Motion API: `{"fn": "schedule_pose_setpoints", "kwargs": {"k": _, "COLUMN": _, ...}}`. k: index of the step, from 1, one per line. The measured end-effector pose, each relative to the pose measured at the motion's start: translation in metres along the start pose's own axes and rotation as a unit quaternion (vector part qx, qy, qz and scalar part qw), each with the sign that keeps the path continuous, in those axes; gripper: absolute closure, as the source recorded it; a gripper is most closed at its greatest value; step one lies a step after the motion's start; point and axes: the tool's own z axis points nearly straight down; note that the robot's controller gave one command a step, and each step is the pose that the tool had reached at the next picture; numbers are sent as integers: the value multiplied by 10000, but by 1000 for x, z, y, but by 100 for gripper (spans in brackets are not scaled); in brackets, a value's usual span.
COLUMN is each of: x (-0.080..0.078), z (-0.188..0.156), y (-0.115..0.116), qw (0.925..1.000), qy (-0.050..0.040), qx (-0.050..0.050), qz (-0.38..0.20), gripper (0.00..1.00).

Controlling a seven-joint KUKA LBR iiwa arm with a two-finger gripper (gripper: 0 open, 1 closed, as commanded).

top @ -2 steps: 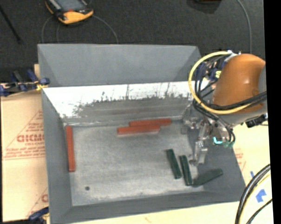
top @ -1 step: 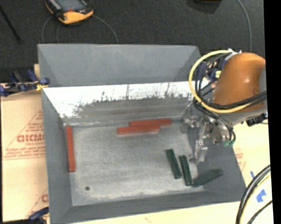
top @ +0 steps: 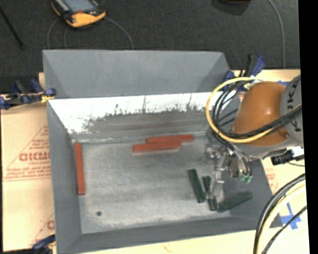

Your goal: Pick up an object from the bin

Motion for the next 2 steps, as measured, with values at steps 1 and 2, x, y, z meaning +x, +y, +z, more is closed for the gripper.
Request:
{"fn": "schedule_pose_setpoints", "kwargs": {"k": 1, "x": -19, "z": 14, "y": -2, "qw": 9973, "qy": 7, "qx": 1, "qz": 732, "gripper": 0}}
{"fn": "schedule_pose_setpoints", "kwargs": {"k": 2, "x": -9, "z": 32, "y": -18, "qw": 9917, "qy": 10, "qx": 2, "qz": 1285, "gripper": 0}}
